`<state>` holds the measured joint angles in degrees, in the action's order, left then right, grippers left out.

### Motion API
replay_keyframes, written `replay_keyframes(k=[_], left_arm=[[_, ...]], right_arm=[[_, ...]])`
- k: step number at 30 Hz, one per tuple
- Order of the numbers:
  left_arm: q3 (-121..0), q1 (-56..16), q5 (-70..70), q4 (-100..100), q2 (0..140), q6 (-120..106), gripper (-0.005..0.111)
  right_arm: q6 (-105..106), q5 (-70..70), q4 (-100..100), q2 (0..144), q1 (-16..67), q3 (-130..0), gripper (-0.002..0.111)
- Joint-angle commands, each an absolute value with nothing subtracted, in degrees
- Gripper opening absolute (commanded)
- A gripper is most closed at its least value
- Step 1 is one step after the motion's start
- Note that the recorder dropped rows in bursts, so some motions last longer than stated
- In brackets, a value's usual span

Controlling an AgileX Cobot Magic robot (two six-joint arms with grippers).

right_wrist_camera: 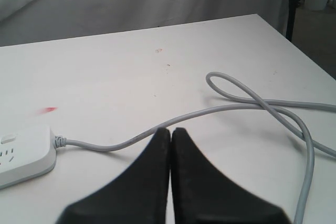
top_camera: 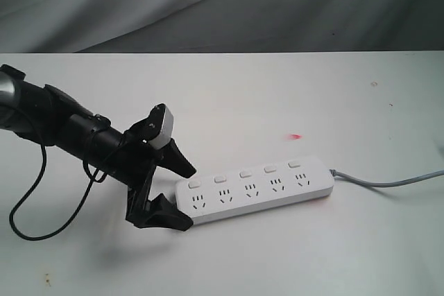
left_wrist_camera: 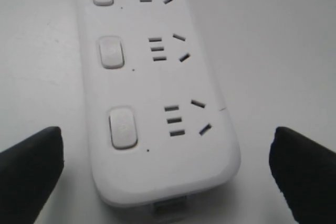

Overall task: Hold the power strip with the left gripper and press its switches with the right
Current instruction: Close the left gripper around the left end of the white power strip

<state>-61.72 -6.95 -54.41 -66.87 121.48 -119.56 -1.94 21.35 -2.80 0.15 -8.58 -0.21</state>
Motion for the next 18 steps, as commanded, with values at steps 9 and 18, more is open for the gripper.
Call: replay_keyframes(k=[9, 18], left_arm=[[-61.51, -7.30, -53.96, -67.50, 121.57, -120.00, 0.088], [-61.51, -7.30, -52.60, -67.12, 123.17, -120.00, 0.063]], right_arm=[[-2.22, 20.80, -2.07, 0.00, -8.48, 0.00, 0.000], [-2.22, 20.80, -2.07, 0.00, -8.48, 0.00, 0.000]])
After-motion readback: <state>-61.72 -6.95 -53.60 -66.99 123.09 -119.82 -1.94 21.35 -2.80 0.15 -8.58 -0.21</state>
